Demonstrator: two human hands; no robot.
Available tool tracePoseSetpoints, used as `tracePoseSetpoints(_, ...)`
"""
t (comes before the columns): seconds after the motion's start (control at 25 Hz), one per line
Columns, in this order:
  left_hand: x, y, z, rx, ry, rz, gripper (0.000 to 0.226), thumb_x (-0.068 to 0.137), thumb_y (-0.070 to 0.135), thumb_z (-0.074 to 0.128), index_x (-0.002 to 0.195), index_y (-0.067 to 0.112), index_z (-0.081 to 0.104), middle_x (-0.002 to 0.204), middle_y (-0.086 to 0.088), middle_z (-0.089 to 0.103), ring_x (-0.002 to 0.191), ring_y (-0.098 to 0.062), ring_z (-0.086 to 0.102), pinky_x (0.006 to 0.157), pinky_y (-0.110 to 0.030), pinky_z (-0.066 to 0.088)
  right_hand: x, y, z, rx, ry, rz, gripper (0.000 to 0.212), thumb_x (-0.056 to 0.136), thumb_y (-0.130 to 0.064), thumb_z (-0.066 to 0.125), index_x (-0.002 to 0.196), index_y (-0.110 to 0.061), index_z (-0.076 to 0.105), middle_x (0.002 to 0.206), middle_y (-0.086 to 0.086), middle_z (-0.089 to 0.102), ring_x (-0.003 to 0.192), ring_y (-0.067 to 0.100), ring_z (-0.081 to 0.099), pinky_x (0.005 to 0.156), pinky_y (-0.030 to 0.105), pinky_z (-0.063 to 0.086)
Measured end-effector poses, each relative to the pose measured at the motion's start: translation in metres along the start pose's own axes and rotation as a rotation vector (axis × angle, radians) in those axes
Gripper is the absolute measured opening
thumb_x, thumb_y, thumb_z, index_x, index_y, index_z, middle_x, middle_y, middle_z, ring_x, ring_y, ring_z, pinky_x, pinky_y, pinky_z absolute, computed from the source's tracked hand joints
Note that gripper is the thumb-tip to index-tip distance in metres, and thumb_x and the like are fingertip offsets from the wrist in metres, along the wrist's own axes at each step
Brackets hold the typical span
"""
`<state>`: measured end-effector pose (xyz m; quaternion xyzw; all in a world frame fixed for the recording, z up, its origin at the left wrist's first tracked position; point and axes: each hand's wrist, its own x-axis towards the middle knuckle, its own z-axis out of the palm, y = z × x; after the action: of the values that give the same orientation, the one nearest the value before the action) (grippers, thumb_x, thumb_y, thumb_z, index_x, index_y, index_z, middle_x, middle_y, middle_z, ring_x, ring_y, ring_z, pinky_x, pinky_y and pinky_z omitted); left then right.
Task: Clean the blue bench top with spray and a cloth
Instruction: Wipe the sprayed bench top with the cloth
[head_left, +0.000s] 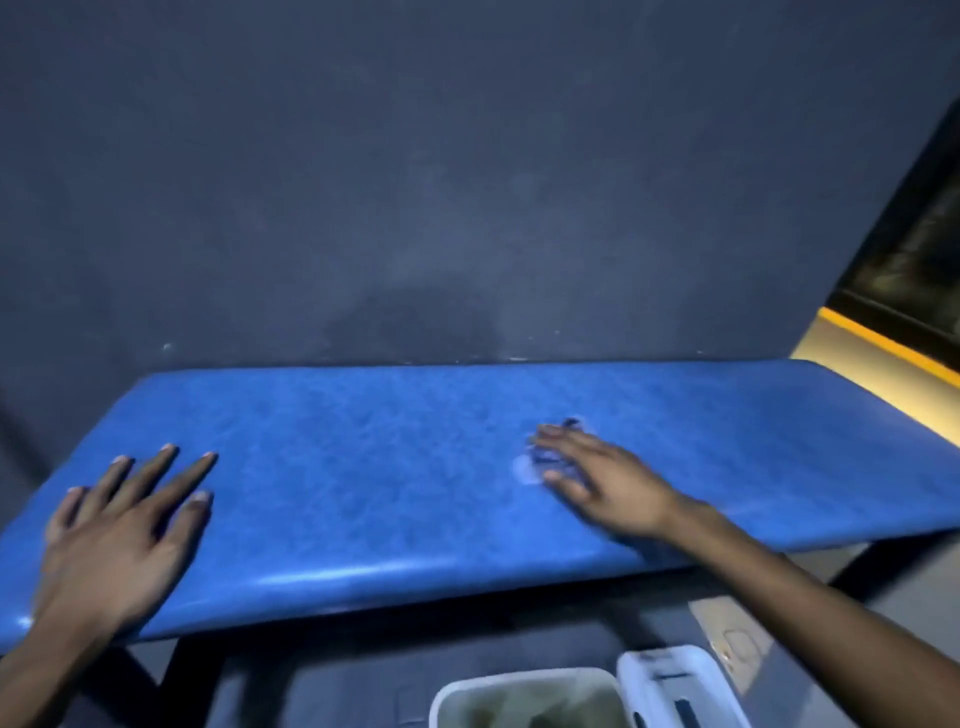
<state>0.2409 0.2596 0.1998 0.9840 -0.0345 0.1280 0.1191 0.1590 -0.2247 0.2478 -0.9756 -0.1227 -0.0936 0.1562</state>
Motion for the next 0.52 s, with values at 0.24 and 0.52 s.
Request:
tracePoseSetpoints(0.24, 0.009, 0.006, 0.009, 0.102, -0.193, 0.173, 0.065, 0.086, 0.080, 0.010, 0.144, 0.062, 0.032, 0.166, 0.018, 0.015, 0.156, -0.012, 0.002, 0.120, -0.062, 0.007, 0.029, 0.116, -0.027, -0.037, 0.163, 0.476, 0.042, 0.093, -0.041, 0.042, 0.121, -0.017, 0.063, 0.129, 0.001, 0.067, 0.130, 0.020, 0.054, 0.113, 0.029, 0.027)
tracePoseSetpoints(0.52, 0.026, 0.188, 0.030, -0.009, -0.284, 0.197, 0.058, 0.099, 0.062, 0.015, 0.155, 0.052, 0.004, 0.167, 0.019, -0.003, 0.155, -0.009, -0.004, 0.123, -0.051, -0.002, 0.039, -0.018, 0.014, 0.099, -0.019, 0.020, 0.035, 0.098, -0.028, 0.051, 0.127, -0.014, 0.064, 0.142, 0.006, 0.060, 0.137, 0.018, 0.050, 0.114, 0.022, 0.030)
